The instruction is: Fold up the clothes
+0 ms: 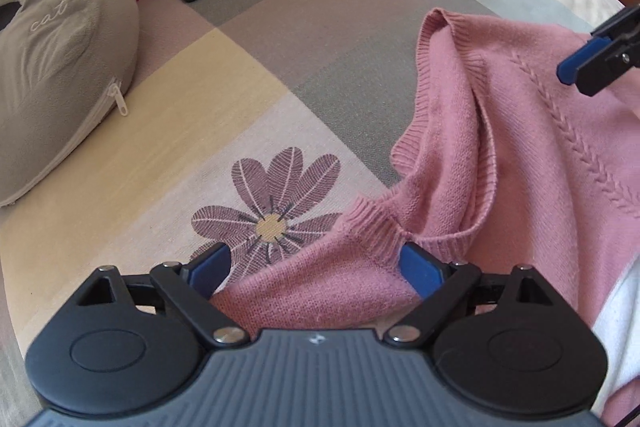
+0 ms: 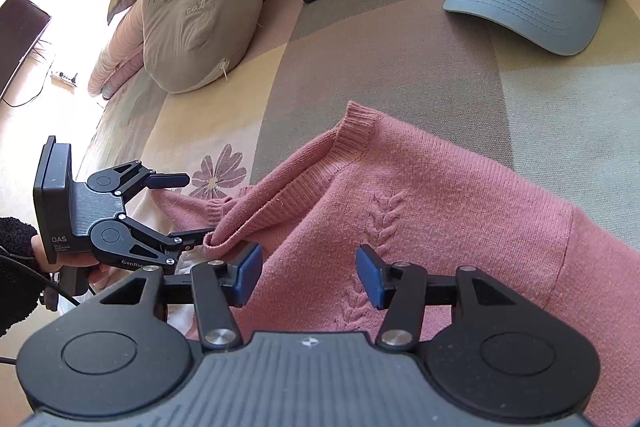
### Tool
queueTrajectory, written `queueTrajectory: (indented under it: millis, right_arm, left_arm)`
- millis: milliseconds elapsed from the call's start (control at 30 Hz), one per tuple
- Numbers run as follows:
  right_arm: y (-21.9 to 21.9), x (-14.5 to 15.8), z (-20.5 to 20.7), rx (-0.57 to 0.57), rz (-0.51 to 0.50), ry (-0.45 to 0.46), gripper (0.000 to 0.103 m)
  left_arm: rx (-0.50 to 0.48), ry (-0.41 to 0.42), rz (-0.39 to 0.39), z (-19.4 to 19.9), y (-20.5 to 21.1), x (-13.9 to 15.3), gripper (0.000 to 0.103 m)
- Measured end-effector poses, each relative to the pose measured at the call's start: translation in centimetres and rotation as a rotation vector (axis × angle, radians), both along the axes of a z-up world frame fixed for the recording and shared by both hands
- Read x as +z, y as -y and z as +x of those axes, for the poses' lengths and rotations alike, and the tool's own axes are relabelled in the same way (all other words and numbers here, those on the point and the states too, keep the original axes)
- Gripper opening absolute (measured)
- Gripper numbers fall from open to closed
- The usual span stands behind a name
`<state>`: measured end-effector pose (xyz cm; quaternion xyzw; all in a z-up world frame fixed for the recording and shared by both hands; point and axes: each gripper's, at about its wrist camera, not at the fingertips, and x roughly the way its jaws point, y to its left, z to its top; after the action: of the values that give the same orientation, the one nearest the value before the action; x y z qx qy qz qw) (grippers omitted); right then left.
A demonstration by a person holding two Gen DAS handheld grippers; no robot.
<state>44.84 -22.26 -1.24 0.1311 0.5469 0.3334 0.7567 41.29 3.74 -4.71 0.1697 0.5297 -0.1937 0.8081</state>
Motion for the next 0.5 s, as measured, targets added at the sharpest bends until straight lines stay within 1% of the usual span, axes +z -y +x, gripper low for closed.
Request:
queueTrajectory:
  millis: [33,67,100,133,167,200,267,300,333,500]
  right_arm:
    - [-0.2,0.0,0.0,0.003,-0.001,0.002,0.058]
    - [-0.3,0.0,0.1,0.005,-0.002,0.003,0.058]
    - [-0.4,0.0,0.1,0.007,-0.002,0.001,0.058]
    - [-0.4,0.0,0.1,0.008,-0.001,-0.001,0.058]
    - [-0.4,-0.1,0.1,0.009,-0.001,-0.001,0.058]
    - [-0.4,-0.1,0.0,0.009,-0.001,-0.001,0.058]
    - [-0.2,0.0,-0.2,0.006,0.000,-0.001,0.058]
    - [-0.1,0.0,-0.2,0.004,0.000,-0.001,0.058]
    - [0.0,0.0,-0.3,0.001,0.000,0.000,0.058]
    - [0.9,0.4,-0.2,-0.019,-0.017,0.023,0.058]
  left_arm:
    - [-0.025,-0.021,-0.010,0.1,0.1,0.1,0.077]
    - [-0.047,-0.043,-0.023,0.3,0.2,0.2,0.065]
    - [-0.054,-0.069,-0.043,0.5,0.3,0.3,0.058]
    - [-0.054,-0.089,-0.061,0.7,0.4,0.4,0.045]
    - [-0.051,-0.108,-0.075,0.7,0.5,0.4,0.038]
    - [-0.052,-0.112,-0.075,0.7,0.5,0.6,0.036]
    - [-0.048,-0.104,-0.070,0.6,0.7,1.0,0.012]
    - [-0.038,-0.080,-0.062,0.6,0.6,1.4,0.009]
    - [-0.029,-0.056,-0.054,0.6,0.5,1.8,0.008]
    - [0.045,0.104,-0.030,1.5,-0.1,4.4,0.008]
